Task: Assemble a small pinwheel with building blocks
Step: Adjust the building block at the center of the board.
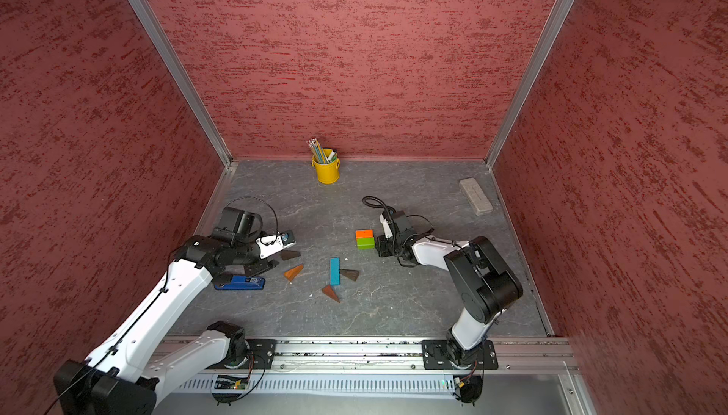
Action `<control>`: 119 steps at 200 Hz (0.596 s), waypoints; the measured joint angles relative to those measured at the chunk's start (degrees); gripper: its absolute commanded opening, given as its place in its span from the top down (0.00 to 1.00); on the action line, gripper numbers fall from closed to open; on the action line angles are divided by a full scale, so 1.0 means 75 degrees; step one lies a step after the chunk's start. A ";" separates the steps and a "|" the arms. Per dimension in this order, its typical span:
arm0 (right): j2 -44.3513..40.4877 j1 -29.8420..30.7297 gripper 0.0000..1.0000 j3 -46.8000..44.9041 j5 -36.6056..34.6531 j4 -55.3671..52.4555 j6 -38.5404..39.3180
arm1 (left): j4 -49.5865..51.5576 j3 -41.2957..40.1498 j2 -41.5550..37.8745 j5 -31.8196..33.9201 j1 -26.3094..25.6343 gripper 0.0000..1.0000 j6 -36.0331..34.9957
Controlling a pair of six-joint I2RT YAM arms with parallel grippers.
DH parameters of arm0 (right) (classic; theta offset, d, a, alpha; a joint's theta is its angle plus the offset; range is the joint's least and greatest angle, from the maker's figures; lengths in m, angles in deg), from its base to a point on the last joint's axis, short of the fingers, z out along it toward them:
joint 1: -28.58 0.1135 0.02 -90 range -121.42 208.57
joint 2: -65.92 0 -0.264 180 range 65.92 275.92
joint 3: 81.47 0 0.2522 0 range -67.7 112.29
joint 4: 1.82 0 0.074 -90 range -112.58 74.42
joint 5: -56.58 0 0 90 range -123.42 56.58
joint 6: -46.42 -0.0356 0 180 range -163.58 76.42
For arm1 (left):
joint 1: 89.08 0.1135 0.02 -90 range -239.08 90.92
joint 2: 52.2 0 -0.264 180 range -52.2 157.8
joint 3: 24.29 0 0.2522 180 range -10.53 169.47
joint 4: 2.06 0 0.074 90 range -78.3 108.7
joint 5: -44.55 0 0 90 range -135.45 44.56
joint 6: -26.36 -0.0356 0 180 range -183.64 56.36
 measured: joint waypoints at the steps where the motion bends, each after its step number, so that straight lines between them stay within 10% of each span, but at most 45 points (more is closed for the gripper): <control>1: 0.0000 0.0000 0.65 0.0006 0.0000 0.0000 0.0000 | 0.0000 0.0000 0.0000 0.0000 0.0000 0.36 0.0000; 119: -0.0262 0.0009 0.61 0.0058 -0.0685 -0.0192 0.0082 | 0.0003 -0.0026 0.0149 0.0029 0.0000 0.36 -0.0020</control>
